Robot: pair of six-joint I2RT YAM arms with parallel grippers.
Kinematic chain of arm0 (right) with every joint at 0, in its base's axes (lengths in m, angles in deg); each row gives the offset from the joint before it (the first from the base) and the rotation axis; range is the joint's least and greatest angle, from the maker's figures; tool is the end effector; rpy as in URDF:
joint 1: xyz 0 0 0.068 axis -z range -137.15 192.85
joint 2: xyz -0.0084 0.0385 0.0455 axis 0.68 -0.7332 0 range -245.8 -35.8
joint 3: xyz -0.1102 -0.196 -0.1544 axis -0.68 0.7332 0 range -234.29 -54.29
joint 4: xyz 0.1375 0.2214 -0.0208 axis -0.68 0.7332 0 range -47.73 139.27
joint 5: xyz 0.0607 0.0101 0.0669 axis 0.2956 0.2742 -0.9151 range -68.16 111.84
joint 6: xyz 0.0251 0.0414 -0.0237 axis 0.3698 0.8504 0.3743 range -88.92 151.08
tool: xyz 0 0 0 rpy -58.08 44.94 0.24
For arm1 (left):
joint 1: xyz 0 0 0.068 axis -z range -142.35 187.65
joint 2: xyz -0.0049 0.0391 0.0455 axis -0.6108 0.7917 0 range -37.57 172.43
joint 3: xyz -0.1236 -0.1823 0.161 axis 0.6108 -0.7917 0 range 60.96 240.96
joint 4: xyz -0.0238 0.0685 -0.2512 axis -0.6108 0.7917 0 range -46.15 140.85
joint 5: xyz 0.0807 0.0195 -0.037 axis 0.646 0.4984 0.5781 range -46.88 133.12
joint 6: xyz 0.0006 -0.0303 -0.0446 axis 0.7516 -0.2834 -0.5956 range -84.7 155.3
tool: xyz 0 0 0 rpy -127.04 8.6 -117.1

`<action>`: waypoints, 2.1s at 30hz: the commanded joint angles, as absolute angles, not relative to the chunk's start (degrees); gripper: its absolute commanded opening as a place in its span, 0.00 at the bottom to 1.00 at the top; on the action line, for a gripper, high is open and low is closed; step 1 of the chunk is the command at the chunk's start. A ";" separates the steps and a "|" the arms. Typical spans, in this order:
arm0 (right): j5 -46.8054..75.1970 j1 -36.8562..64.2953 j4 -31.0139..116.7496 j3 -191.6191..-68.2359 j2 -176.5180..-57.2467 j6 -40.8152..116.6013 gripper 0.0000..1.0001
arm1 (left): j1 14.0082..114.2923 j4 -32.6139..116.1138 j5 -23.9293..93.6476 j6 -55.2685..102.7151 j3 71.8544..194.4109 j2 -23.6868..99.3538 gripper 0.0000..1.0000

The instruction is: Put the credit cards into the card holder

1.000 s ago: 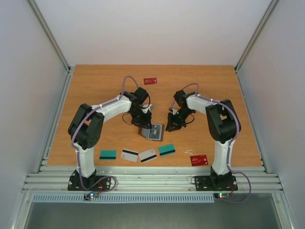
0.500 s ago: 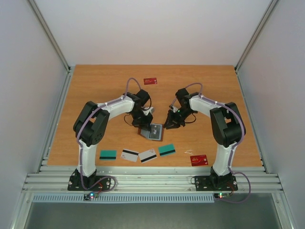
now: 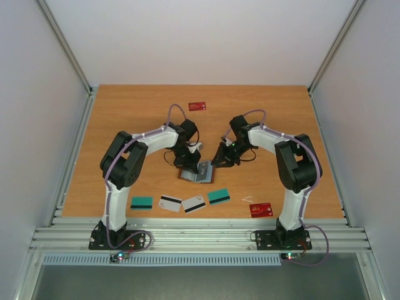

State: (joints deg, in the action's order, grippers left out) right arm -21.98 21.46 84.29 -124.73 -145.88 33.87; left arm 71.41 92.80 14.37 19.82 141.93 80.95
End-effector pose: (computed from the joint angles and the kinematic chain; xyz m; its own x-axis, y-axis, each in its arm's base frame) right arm 0.3188 0.1515 0.1527 -0.9376 -0.3294 -0.1114 -0.3113 0.6521 0.6913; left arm 0.3091 -0.2272 0.1387 -0.9363 0.3444 0.0694 0.2716 0.8348 -0.4790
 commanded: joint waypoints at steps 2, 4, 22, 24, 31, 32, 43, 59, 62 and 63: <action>-23.17 20.79 82.38 -123.59 -144.37 35.66 0.25 | 71.66 92.07 15.60 21.39 142.80 83.69 0.00; -23.17 20.64 82.20 -123.26 -144.48 35.71 0.26 | 71.66 92.14 15.57 21.54 142.81 83.80 0.00; -24.22 17.19 78.67 -122.68 -145.35 37.28 0.30 | 71.66 92.68 14.76 22.65 143.19 85.11 0.00; -24.18 16.61 78.12 -122.74 -146.10 37.83 0.28 | 71.66 92.52 14.42 22.59 143.14 85.12 0.00; -22.56 15.79 79.03 -124.36 -148.15 38.85 0.14 | 71.66 90.79 9.97 20.33 142.88 85.04 0.00; -22.00 15.78 79.72 -124.68 -148.34 38.76 0.13 | 71.62 90.60 9.42 19.93 143.00 85.03 0.00; -8.84 15.69 97.62 -134.36 -150.48 30.35 0.01 | 71.51 91.11 6.26 16.01 144.40 79.32 0.02; 4.05 15.01 116.25 -149.78 -158.92 23.83 0.01 | 68.48 90.36 14.60 19.30 140.61 77.23 0.10; 5.72 13.82 119.41 -154.29 -161.76 24.41 0.01 | 68.50 88.73 13.14 19.08 139.82 78.46 0.10; 6.14 13.07 120.13 -155.60 -163.08 24.64 0.01 | 68.46 87.80 12.62 18.99 139.41 78.79 0.10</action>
